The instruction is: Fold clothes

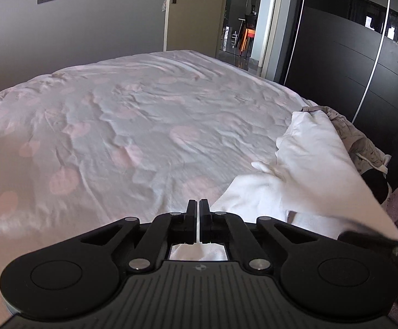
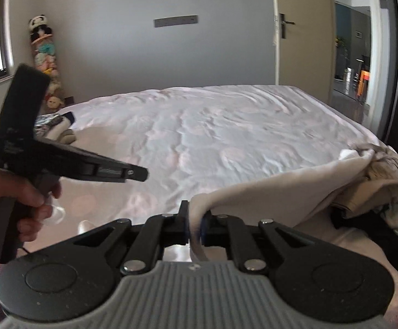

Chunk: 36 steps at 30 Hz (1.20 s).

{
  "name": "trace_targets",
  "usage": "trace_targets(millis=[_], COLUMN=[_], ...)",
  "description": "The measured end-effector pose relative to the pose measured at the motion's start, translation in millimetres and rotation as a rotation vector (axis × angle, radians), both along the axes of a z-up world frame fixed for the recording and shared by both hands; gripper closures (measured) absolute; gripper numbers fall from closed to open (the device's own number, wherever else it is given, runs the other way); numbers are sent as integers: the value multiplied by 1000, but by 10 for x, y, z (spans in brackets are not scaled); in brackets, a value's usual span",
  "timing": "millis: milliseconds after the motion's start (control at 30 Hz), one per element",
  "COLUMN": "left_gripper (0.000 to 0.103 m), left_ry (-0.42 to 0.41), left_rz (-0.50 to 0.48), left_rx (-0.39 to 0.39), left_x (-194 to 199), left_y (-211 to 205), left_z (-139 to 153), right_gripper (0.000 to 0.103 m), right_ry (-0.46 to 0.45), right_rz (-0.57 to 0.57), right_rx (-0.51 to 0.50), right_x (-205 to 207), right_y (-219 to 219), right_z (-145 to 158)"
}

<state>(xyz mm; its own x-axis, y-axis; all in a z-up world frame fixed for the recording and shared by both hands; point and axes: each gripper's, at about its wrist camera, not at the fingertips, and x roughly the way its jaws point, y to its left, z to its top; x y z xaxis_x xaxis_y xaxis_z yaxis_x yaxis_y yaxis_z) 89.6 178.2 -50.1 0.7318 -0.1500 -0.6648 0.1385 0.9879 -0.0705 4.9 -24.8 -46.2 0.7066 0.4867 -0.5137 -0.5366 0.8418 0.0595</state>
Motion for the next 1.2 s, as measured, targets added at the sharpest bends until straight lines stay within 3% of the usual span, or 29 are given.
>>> trace_targets(millis=[233, 367, 433, 567, 733, 833, 933, 1067, 1200], left_gripper=[101, 89, 85, 79, 72, 58, 57, 56, 54], left_ry=[-8, 17, 31, 61, 88, 99, 115, 141, 172], left_rz=[0, -27, -46, -94, -144, -179, -230, -287, -339], left_rx=[21, 49, 62, 61, 60, 74, 94, 105, 108], left_x=[-300, -373, -381, -338, -210, -101, 8, 173, 346], left_y=[165, 151, 116, 22, -129, -237, -390, -583, -755], left_z=[152, 120, 78, -26, -157, -219, -280, -362, -472], right_gripper=[94, 94, 91, 74, 71, 61, 59, 42, 34], right_ry=[98, 158, 184, 243, 262, 265, 266, 270, 288], right_rz=[223, 326, 309, 255, 183, 120, 71, 26, 2], right_rx=[24, -3, -37, -27, -43, -40, -36, -44, -57], right_x=[-562, -736, -715, -550, -350, -194, -34, 120, 321], right_y=[401, 574, 595, 443, 184, 11, -137, -354, -514], right_z=[-24, -106, -174, -267, -342, -358, -378, -403, -439])
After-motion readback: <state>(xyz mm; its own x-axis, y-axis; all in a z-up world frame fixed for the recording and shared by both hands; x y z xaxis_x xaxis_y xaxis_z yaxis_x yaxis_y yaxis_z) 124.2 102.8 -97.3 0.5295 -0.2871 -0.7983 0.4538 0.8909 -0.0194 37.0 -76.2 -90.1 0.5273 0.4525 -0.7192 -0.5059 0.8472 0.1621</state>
